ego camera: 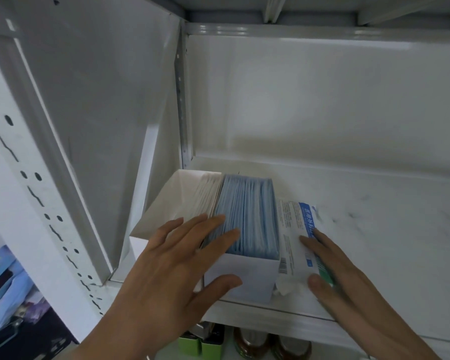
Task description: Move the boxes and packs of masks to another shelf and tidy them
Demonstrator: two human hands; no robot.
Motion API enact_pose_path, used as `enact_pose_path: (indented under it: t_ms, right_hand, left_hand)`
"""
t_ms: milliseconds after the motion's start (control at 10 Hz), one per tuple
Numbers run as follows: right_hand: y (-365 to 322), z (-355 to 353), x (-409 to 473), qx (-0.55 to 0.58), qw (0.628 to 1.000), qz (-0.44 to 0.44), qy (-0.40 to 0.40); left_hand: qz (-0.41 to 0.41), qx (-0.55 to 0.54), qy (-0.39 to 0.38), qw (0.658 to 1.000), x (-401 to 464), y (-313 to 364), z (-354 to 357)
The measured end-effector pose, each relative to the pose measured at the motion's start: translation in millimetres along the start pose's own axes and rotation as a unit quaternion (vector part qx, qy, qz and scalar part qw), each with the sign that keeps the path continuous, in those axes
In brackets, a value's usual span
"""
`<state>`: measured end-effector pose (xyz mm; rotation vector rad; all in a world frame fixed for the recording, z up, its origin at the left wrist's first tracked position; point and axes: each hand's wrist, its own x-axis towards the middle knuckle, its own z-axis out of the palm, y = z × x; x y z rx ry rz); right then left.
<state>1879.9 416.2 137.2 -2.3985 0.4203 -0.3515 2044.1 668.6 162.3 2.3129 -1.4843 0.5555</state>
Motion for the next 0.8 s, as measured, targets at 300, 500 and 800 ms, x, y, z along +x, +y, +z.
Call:
enact_pose_path:
  t_ms: [300, 500, 800]
  right_hand:
    - [0.6, -2.6, 3.1, -0.106, 0.994, 0.010, 0.022]
    - [-15.3, 0.4, 3.6, -0.104, 0.990, -0.046, 0.088]
    - [-26.2, 12.1, -6.6, -0.089, 0.956, -0.167, 0.224]
  left_hand:
    - [-0.039, -0.060, -0.005, 0.997, 5.2, 13.2, -10.4]
    - [-0.083, -0.069, -0.046, 0.993, 17.0, 17.8, -23.6]
    - [-0.106, -0.017, 0.068, 0.992, 27.2, 42.6, -18.8]
